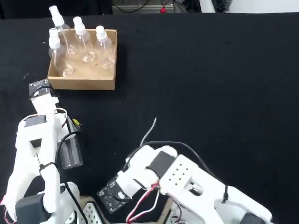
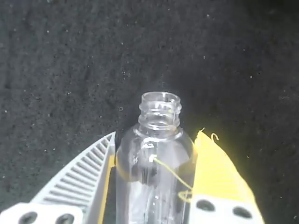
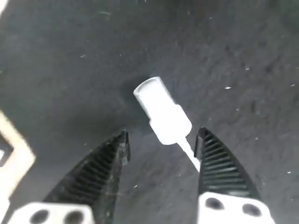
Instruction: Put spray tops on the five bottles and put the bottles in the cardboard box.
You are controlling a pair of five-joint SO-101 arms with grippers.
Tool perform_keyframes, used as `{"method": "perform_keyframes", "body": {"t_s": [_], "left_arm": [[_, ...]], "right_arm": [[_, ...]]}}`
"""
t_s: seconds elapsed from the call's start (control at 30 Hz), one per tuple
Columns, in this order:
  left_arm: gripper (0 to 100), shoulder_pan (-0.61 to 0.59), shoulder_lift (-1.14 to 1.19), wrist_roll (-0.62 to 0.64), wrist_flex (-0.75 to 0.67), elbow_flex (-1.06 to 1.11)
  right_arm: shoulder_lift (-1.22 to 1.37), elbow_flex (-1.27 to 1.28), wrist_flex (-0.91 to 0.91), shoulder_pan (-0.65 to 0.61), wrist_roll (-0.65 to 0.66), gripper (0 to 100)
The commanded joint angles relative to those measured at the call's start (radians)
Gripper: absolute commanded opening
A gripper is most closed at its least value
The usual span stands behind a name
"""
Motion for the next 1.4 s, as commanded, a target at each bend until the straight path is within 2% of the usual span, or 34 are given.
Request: {"method": "perform_keyframes", "body": {"t_s": [0.0,0.2,0.43,0.63,0.73,0.9,1.0,1.1,1.23,1.37], "left_arm": [[20,-0.01,-0.02,0.002,-0.002,-0.059],[20,-0.01,-0.02,0.002,-0.002,-0.059],[20,-0.012,-0.02,0.002,-0.002,-0.059],[20,-0.012,-0.02,0.002,-0.002,-0.059],[20,-0.012,-0.02,0.002,-0.002,-0.059],[20,-0.012,-0.02,0.002,-0.002,-0.059],[20,-0.012,-0.02,0.002,-0.002,-0.059],[20,-0.01,-0.02,0.002,-0.002,-0.059],[20,-0.01,-0.02,0.002,-0.002,-0.059],[20,-0.01,-0.02,0.002,-0.002,-0.059]], "right_arm": [[0.101,-0.041,-0.072,-0.012,0.009,21.9],[0.28,-0.119,-0.087,-0.008,0.009,21.9],[0.397,-0.122,-0.267,0.095,-0.031,20.8],[0.421,-0.127,-0.328,0.112,-0.184,5.1],[0.421,-0.154,-0.33,0.14,-0.267,1.8],[0.429,-0.252,-0.33,0.287,-0.545,1.8],[0.429,-0.278,-0.324,0.413,-0.756,1.8],[0.43,-0.275,-0.324,0.545,-0.91,1.8],[0.43,-0.259,-0.324,0.686,-0.974,2.1],[0.453,-0.223,-0.324,0.73,-0.984,10.0]]}}
